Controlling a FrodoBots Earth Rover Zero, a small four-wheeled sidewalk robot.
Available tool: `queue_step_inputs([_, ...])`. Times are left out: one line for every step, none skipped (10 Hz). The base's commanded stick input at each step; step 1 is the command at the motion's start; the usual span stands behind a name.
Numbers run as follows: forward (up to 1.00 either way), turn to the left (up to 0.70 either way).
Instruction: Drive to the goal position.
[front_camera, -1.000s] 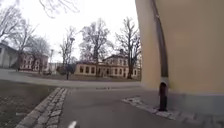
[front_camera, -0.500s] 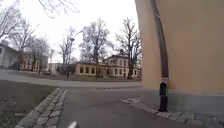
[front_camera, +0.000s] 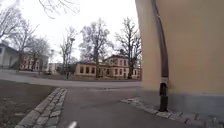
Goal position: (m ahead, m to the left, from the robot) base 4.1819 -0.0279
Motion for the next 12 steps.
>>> queue_step_inputs([0.0,0.0])
queue_step_inputs([0.0,0.0])
queue_step_inputs([0.0,0.0])
queue_step_inputs([0.0,0.0])
queue_step_inputs([0.0,0.0])
queue_step_inputs([0.0,0.0])
queue_step_inputs([0.11,0.0])
queue_step_inputs([0.7,0.0])
queue_step_inputs([0.7,0.0])
queue_step_inputs([0.7,0.0])
queue_step_inputs([0.7,0.0])
queue_step_inputs([0.7,0.0])
